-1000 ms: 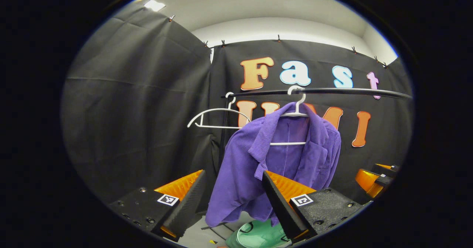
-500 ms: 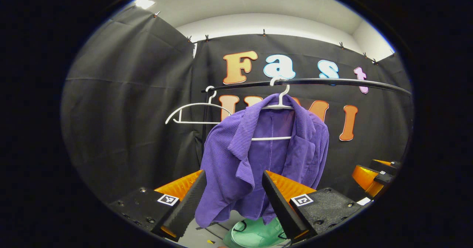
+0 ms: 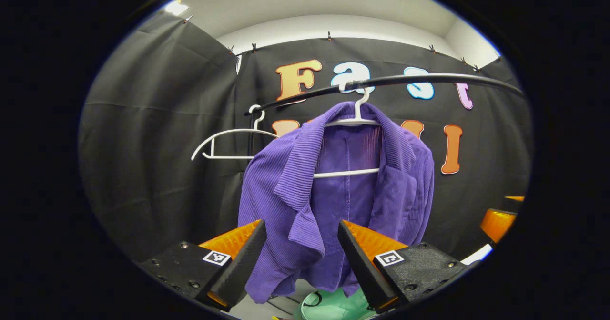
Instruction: Grasp the clothes on the hanger with both hands and then place them into the laundry hamper below.
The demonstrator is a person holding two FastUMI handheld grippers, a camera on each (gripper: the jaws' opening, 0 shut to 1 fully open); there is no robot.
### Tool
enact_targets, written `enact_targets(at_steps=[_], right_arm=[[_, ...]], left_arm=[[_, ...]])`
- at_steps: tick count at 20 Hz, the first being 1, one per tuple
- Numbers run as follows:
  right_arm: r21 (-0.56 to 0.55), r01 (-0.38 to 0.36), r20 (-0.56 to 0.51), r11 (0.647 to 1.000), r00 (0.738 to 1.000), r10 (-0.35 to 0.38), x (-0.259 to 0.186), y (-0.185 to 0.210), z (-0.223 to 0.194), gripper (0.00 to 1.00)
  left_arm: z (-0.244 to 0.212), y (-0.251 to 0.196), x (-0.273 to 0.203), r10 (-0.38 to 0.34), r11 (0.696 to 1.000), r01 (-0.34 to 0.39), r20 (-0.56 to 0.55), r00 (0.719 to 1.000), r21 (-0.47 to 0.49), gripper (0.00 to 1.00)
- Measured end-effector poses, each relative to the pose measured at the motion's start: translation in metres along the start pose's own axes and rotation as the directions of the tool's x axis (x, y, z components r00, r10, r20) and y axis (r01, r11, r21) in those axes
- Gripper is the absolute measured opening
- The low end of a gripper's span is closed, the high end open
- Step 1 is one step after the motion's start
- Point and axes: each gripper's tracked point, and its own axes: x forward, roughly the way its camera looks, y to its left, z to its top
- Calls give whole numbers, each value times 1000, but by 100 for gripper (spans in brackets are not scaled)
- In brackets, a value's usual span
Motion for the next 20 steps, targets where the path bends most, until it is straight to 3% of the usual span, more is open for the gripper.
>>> enact_targets(at_steps=[6, 20], right_arm=[[-9, -13, -5, 1000, 1000, 13, 20, 15, -9, 98], [10, -105, -58, 994, 993, 106, 120, 78, -36, 97]], left_arm=[[-28, 5, 28, -2, 1000, 1, -65, 998, -15, 99], [-42, 16, 56, -20, 999, 17, -84, 996, -37, 95]])
